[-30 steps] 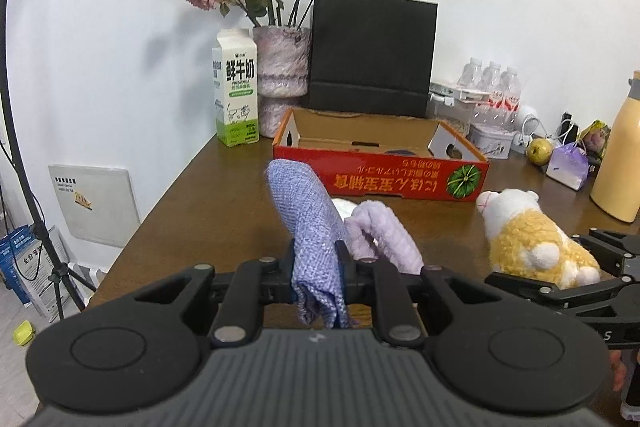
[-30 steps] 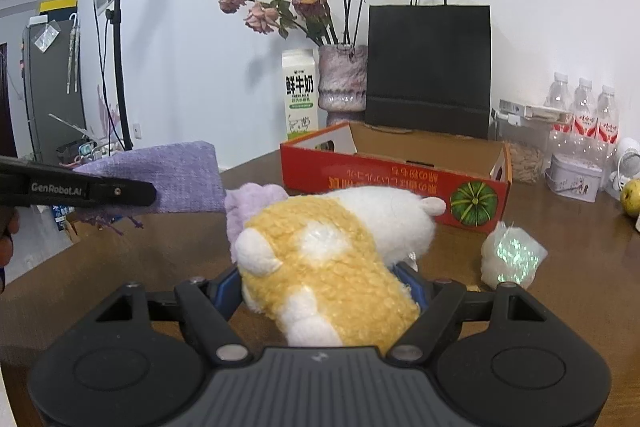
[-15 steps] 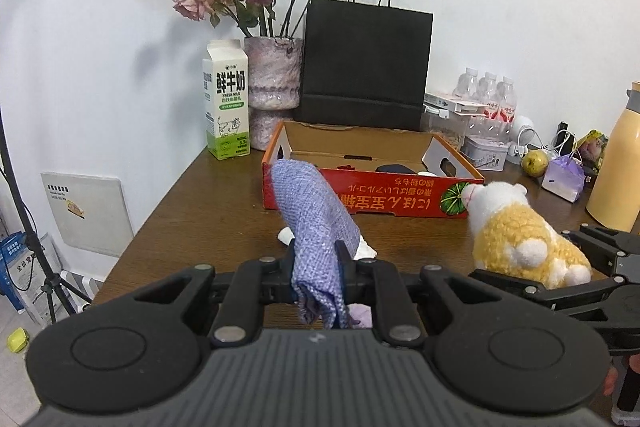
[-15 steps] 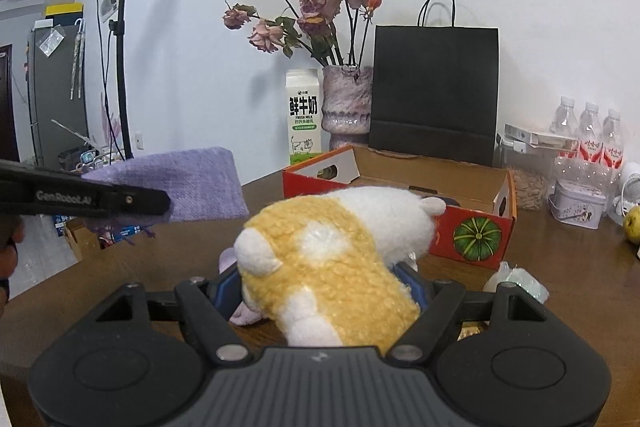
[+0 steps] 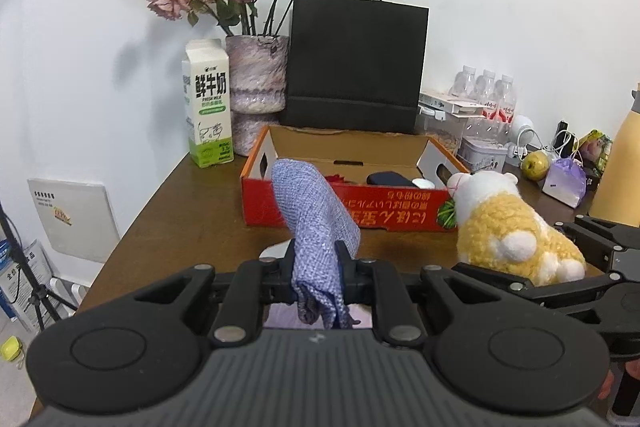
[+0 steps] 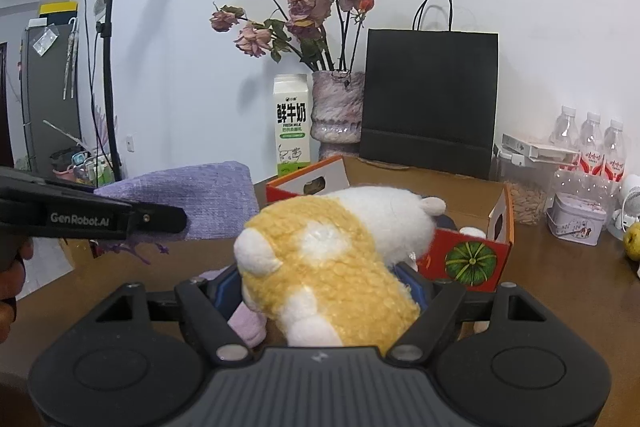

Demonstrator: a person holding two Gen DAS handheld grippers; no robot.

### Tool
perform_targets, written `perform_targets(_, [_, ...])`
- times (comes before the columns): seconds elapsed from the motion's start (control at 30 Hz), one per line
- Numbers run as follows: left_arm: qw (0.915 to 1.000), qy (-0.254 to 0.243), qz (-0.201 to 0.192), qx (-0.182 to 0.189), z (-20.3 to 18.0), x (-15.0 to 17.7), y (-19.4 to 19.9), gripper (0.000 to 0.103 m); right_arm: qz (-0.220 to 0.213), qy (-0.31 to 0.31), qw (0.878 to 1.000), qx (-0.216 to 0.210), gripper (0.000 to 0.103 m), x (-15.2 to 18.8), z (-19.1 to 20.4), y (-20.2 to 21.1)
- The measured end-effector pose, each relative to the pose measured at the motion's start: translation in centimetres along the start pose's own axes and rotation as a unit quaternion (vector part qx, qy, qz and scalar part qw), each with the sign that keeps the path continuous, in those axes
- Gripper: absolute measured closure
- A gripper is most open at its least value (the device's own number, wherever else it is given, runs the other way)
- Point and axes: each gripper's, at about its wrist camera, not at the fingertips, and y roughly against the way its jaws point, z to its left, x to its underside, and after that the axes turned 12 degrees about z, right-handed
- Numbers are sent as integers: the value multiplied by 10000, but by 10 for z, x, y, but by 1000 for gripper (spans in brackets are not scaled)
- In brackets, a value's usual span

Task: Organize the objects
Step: 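Lift the pouch and plush dog and carry both toward the box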

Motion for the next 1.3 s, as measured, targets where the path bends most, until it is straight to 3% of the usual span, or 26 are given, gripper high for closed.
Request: perform_targets(1.3, [9996, 257, -24, 123, 0, -98, -112, 86, -140, -310, 9991, 242, 27, -76, -55, -102])
